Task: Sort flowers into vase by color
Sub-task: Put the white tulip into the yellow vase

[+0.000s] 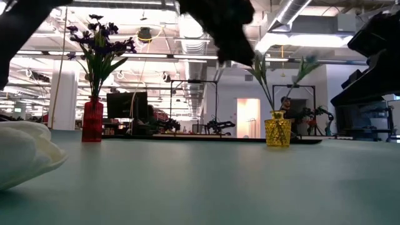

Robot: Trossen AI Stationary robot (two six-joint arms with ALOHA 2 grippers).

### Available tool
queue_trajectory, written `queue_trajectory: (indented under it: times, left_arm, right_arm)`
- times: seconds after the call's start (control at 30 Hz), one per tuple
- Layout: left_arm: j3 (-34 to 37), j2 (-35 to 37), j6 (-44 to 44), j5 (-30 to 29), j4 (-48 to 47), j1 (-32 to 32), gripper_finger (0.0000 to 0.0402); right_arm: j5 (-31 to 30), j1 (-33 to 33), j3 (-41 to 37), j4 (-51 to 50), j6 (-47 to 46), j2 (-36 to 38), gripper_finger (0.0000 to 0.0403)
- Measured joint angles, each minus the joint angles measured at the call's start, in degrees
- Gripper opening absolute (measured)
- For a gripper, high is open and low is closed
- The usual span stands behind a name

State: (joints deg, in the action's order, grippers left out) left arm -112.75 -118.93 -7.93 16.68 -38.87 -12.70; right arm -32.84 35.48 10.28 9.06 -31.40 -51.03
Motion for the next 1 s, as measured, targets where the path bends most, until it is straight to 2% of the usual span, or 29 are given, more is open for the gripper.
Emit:
queue_trajectory:
  times: [0.17, 0.3, 0.47, 0.63, 0.83, 1.0]
  left_arm:
    - [-0.02, 3.35, -1.82, 0.95, -26.18, 7.26, 0.0142]
    - [2.72, 4.20, 6.56, 0.66, -36.66, 15.04, 0.0142]
    - [8.65, 4.23, 17.14, -1.58, -34.81, 25.19, 0.0142]
    - [13.71, 4.21, 32.35, -1.98, -29.63, 32.94, 0.0142]
    - [15.43, 4.25, 49.91, -2.02, -29.69, 41.02, 0.0142]
    - [15.50, 4.25, 58.78, -4.03, -30.08, 47.28, 0.0142]
  right_arm:
    - [0.00, 0.00, 0.00, 0.04, 3.76, 0.00, 0.0125]
    - [-0.04, 0.00, 0.00, 0.44, 8.27, 0.00, 0.0125]
    - [-0.04, 0.00, 0.00, 0.54, 12.56, 0.00, 0.0125]
    - [0.12, 0.00, 0.00, 0.61, 15.45, 0.00, 0.0125]
    - [0.48, 0.00, 0.00, 0.73, 16.85, 0.00, 0.0125]
    - [1.11, 0.00, 0.00, 0.83, 16.51, 0.00, 0.0125]
